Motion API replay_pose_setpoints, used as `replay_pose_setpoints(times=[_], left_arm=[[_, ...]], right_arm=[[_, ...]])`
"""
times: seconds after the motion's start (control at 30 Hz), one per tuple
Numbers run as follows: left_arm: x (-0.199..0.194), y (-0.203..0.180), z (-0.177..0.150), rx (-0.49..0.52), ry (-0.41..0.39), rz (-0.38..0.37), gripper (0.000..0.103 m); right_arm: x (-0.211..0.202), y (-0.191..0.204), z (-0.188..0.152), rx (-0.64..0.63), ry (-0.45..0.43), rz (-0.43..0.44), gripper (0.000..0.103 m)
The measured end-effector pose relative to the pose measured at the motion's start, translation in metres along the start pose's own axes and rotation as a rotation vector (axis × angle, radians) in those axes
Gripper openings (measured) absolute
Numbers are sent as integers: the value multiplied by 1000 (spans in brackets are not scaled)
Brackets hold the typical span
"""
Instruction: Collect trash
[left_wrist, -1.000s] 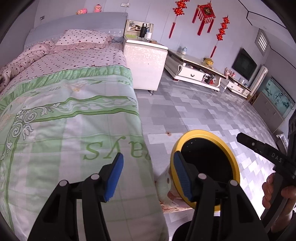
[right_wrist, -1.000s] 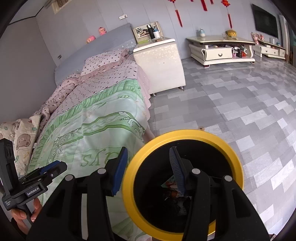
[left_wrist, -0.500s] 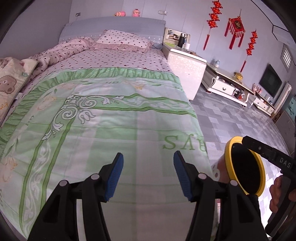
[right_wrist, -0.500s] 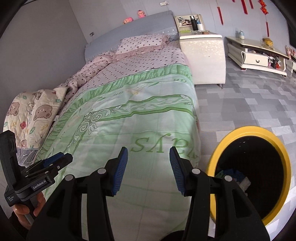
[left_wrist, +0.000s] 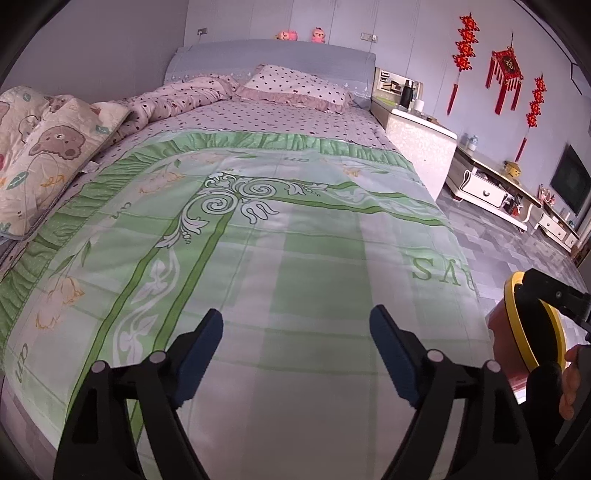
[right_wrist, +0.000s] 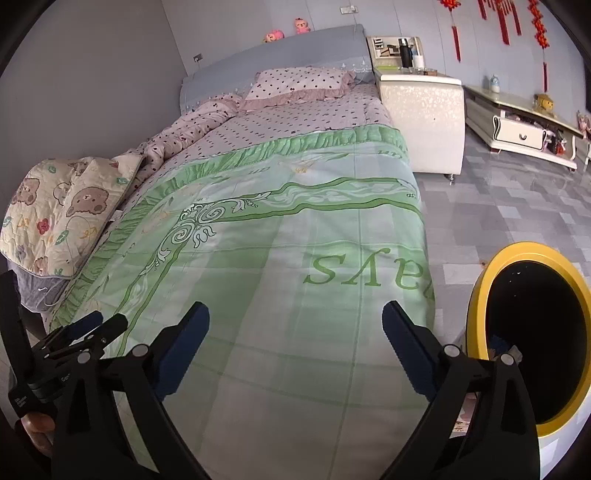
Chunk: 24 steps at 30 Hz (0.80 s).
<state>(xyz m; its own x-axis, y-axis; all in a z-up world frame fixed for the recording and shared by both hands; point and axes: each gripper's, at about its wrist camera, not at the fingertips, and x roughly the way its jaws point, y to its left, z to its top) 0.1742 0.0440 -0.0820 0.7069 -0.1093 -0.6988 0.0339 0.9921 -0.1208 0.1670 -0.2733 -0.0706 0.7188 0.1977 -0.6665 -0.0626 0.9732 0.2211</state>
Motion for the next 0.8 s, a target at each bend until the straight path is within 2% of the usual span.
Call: replay_pose_setpoints(times=[0.17, 0.37, 0.6, 0.8], left_arm=[[-26, 6, -2, -36, -96, -2, 90], [-70, -6, -3, -14, -198, 23, 94], [-126, -30, -13, 32, -326, 34, 95], [-152, -37, -18, 5, -360, -18, 95]], right_arm=[[-20, 7, -6, -17, -78, -49, 95], [-55, 14, -15, -28, -167, -86, 95], [-93, 18, -21, -24, -259, -118, 95], [-112, 22, -27, -20, -292, -144, 95]])
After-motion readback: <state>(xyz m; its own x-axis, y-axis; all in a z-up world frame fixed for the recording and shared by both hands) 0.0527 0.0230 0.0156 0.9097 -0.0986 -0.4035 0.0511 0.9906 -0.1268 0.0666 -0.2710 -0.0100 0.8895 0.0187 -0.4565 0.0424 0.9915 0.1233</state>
